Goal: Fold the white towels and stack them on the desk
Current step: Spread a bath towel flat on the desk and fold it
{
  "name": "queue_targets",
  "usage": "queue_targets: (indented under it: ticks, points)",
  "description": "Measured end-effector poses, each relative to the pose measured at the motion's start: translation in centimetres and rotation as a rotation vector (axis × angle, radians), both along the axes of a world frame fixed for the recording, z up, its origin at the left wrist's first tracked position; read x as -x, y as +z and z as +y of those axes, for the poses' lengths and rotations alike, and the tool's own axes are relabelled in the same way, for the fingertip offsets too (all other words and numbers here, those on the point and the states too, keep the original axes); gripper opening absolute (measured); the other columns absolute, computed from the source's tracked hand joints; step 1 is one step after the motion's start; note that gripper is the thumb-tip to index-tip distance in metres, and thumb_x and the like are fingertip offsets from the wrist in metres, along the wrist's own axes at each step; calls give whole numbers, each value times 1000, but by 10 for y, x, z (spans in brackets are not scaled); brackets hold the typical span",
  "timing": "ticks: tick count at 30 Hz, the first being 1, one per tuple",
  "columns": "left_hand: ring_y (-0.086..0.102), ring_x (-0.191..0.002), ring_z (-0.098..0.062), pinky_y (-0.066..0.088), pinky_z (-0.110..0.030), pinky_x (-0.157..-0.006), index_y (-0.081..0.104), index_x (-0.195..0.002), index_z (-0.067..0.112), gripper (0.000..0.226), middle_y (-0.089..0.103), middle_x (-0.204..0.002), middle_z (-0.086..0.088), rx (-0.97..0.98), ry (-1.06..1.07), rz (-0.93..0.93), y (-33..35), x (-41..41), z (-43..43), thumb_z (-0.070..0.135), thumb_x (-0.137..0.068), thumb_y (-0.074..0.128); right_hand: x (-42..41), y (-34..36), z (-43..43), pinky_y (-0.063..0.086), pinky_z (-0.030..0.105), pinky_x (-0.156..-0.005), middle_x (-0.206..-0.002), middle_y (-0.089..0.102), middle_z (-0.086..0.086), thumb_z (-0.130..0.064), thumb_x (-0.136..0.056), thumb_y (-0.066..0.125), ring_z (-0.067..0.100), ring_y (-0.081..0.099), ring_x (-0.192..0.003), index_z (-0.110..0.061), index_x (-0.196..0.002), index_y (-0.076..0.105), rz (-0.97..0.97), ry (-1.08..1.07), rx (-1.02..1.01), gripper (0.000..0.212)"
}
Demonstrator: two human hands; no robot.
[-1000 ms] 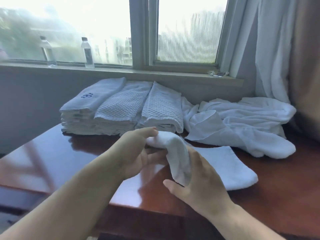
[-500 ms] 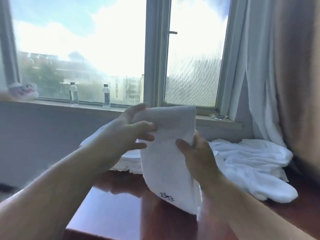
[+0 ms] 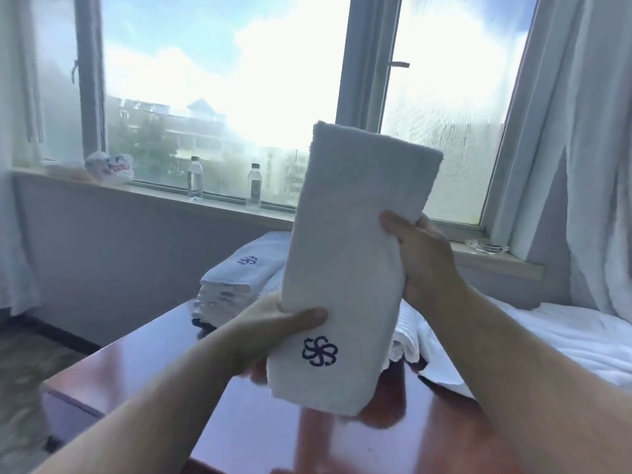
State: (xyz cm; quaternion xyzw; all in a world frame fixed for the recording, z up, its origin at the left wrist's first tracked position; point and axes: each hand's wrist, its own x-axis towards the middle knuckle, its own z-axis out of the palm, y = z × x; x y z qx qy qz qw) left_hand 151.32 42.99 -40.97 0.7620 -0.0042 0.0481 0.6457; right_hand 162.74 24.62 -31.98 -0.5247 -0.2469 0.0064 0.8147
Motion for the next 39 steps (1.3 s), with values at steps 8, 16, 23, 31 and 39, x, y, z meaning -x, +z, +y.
queue_targets:
  ticks: [8, 16, 23, 31, 39]
  points:
    - [68, -110, -39, 49, -64, -99, 69, -121, 12, 48, 73, -117, -16, 156, -23, 11, -25, -44, 19, 33, -79, 80, -75, -2, 29, 62, 47, -78, -112, 74, 20, -5, -97, 59, 38, 73, -96, -3, -121, 66, 90, -7, 0, 25]
    - [72, -98, -39, 60, -51, -85, 73, -109, 14, 33, 75, -108, -17, 202, 117, -34, -7, -104, 66, 36, -84, 79, -168, -7, 84, 55, 45, -80, -103, 69, 23, -2, -93, 60, 36, 70, -89, 3, -118, 66, 96, 33, 58, 26]
    - [73, -101, -35, 62, -40, -77, 70, -117, 12, 41, 74, -112, -16, 233, 128, -15, 11, -165, 117, 42, -90, 74, -257, -1, 139, 56, 26, -49, -72, 72, 4, -19, -100, 57, 15, 70, -57, -7, -108, 64, 99, 9, 128, 15]
    - [74, -93, -38, 61, -46, -83, 75, -109, 5, 37, 76, -100, -17, 154, 300, 307, -30, -214, 136, 39, -95, 65, -324, -108, 163, 50, 47, -100, -123, 64, 23, -21, -96, 52, 40, 64, -111, 1, -129, 62, 461, 88, 348, 41]
    - [74, -93, -31, 60, -43, -86, 77, -107, 1, 39, 75, -108, -18, 349, 169, 375, -20, -226, 139, 37, -95, 66, -350, -91, 159, 53, 31, -50, -73, 68, 7, -12, -84, 72, 20, 65, -51, -1, -102, 71, 421, -180, 403, 21]
